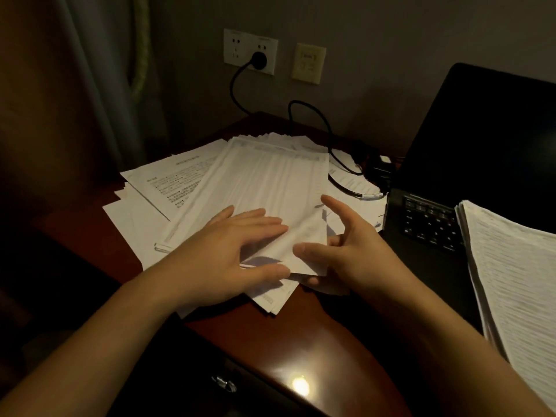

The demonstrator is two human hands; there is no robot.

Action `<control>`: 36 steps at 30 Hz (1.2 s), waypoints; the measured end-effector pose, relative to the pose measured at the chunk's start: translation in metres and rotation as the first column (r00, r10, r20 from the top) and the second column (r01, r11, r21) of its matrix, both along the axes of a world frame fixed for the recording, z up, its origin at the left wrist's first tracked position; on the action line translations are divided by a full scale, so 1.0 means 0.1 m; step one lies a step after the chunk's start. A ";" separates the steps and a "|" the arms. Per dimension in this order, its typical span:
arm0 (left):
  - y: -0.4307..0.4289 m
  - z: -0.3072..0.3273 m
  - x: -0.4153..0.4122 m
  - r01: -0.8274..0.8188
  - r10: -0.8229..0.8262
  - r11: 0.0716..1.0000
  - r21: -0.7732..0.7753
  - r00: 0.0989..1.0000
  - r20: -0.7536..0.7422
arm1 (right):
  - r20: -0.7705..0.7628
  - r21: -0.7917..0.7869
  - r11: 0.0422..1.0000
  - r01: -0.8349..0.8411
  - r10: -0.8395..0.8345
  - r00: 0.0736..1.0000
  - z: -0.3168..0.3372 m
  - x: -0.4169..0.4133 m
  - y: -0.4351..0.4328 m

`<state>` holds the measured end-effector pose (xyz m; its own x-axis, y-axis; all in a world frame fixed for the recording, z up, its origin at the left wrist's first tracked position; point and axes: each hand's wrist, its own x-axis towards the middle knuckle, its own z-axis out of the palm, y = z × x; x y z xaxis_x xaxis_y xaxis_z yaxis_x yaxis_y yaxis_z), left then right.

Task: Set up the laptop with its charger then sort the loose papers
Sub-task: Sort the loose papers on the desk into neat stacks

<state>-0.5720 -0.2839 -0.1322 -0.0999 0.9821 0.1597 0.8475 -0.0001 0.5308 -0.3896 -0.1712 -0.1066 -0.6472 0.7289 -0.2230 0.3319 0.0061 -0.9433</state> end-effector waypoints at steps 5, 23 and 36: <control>-0.05 0.00 0.00 -0.096 0.058 0.982 0.163 0.973 0.221 | -0.012 -0.018 1.000 -0.017 0.017 1.000 -0.01 0.03 0.03; -0.07 0.03 0.06 -0.138 0.103 0.974 0.177 0.975 0.196 | -0.079 0.036 0.998 0.044 -0.041 0.996 -0.03 0.02 -0.02; -0.08 0.08 0.08 -0.200 0.107 0.955 0.219 0.922 0.373 | -0.084 -0.027 0.997 -0.077 0.074 0.994 0.01 0.14 0.06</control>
<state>-0.5636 -0.2922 -0.1244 -0.3412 0.8833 0.3217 0.6046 -0.0558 0.7946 -0.3753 -0.1649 -0.1056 -0.7174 0.6710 -0.1872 0.2521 -0.0005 -0.9677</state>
